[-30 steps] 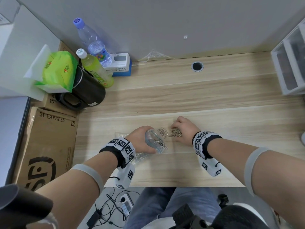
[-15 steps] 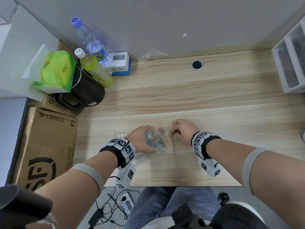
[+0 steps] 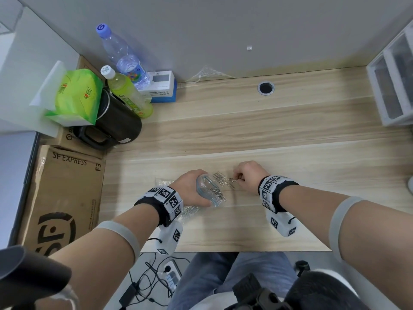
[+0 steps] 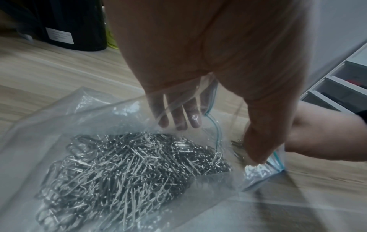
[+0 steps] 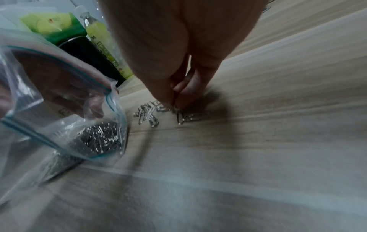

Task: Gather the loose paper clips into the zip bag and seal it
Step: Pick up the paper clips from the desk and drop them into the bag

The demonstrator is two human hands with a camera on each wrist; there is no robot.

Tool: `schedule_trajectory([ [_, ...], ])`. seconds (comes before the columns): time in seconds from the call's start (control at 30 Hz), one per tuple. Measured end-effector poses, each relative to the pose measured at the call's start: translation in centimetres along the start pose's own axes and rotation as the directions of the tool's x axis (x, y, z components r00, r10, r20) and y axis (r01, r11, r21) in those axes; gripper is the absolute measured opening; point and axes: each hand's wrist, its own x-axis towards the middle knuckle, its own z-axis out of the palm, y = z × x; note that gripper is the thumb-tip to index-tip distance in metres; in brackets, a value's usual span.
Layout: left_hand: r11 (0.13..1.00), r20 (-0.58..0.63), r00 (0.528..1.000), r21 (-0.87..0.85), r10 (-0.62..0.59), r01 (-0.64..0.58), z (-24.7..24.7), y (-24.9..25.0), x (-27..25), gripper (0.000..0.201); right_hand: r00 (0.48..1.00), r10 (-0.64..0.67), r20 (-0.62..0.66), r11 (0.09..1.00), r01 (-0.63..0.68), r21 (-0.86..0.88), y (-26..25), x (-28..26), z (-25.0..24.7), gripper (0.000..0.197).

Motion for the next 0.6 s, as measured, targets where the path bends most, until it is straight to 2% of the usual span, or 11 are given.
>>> schedule_trajectory([
  [0.1, 1.0, 0.011, 1.0, 0.006, -0.005, 0.005, -0.1, 0.0, 0.0, 0.086, 1.0, 0.02, -0.015, 0.997, -0.019, 0.075, -0.5, 0.1, -0.9, 0.019],
  [0.23, 1.0, 0.006, 1.0, 0.012, -0.003, 0.003, -0.4, 0.1, -0.1, 0.091, 1.0, 0.023, -0.019, 0.965, -0.017, 0.262, -2.1, 0.5, -2.3, 0.01],
  [0.33, 1.0, 0.008, 1.0, 0.001, -0.001, 0.001, -0.4, 0.3, 0.0, 0.089, 0.998, -0.019, 0.055, 0.933, -0.002, 0.361, -4.4, 0.7, -2.4, 0.013],
  [0.47, 0.998, 0.017, 1.0, -0.059, 0.023, -0.022, -0.5, 0.4, 0.1, 0.071, 0.973, -0.096, 0.209, 0.914, 0.002, 0.406, -6.9, 0.5, -0.9, 0.021],
  [0.53, 0.997, 0.02, 1.0, -0.079, 0.019, -0.017, -0.4, 0.1, 0.0, 0.078, 0.957, -0.123, 0.263, 0.916, 0.007, 0.401, -7.0, 0.2, -0.5, 0.015],
  [0.6, 0.998, 0.013, 1.0, -0.063, 0.003, -0.002, -0.3, -0.4, 0.0, 0.092, 0.969, -0.081, 0.233, 0.899, -0.03, 0.437, -6.0, 0.2, -0.9, 0.013],
])
